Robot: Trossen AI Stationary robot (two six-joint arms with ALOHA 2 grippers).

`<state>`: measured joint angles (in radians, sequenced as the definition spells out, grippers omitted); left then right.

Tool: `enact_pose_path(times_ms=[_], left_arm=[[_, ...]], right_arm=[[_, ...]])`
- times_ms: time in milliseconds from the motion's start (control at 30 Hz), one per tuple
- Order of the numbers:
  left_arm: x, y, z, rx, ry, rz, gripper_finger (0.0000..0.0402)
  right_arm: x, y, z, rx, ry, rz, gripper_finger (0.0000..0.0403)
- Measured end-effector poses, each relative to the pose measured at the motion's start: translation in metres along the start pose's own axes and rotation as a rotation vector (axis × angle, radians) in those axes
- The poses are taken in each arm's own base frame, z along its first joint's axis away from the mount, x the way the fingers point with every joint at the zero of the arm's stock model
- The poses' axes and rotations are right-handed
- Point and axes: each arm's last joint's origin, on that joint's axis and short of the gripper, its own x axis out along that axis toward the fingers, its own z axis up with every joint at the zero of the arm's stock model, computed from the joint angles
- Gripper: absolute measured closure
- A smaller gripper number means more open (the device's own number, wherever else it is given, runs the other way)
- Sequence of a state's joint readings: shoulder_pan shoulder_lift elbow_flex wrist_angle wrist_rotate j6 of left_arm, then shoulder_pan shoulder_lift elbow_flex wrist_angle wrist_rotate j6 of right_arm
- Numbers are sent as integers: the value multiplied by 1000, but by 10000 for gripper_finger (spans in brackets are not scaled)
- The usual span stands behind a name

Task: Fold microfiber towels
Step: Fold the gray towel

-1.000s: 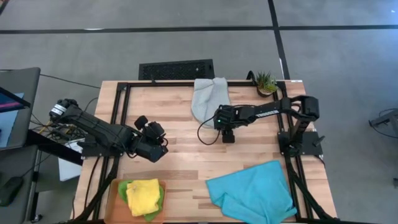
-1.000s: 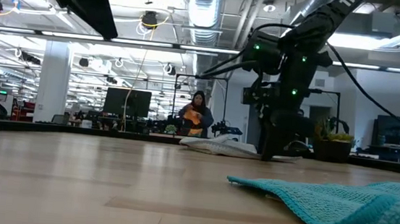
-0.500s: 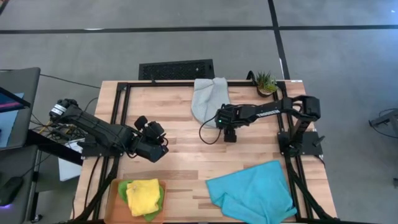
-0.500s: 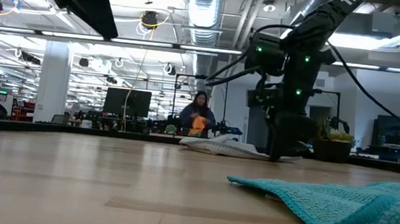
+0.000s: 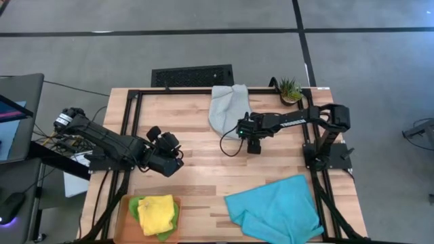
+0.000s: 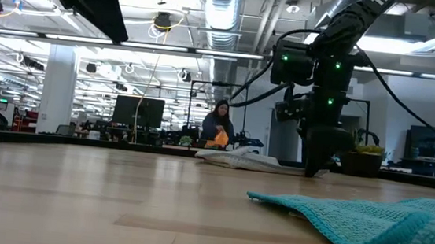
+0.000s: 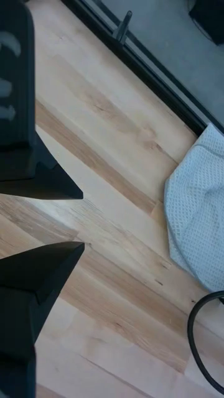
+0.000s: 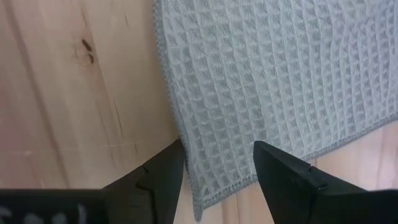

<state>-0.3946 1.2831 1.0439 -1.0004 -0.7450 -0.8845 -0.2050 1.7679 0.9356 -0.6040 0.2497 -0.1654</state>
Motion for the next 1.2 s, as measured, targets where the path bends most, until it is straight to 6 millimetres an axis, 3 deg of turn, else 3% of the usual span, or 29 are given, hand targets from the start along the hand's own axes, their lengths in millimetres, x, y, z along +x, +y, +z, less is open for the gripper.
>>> enact_pose_path(times_ms=[233, 633, 900, 1200], left_arm=[[0, 0, 0, 0, 0, 0, 289], [0, 0, 0, 1, 0, 0, 289], [1, -1, 0, 21, 26, -25, 289], [13, -3, 18, 212, -51, -45, 289]], right_arm=[[1, 0, 0, 1, -6, 0, 207], [1, 2, 3, 6, -46, 47, 389], [-12, 13, 9, -58, -11, -65, 394], [-67, 6, 19, -73, -34, -243, 396]])
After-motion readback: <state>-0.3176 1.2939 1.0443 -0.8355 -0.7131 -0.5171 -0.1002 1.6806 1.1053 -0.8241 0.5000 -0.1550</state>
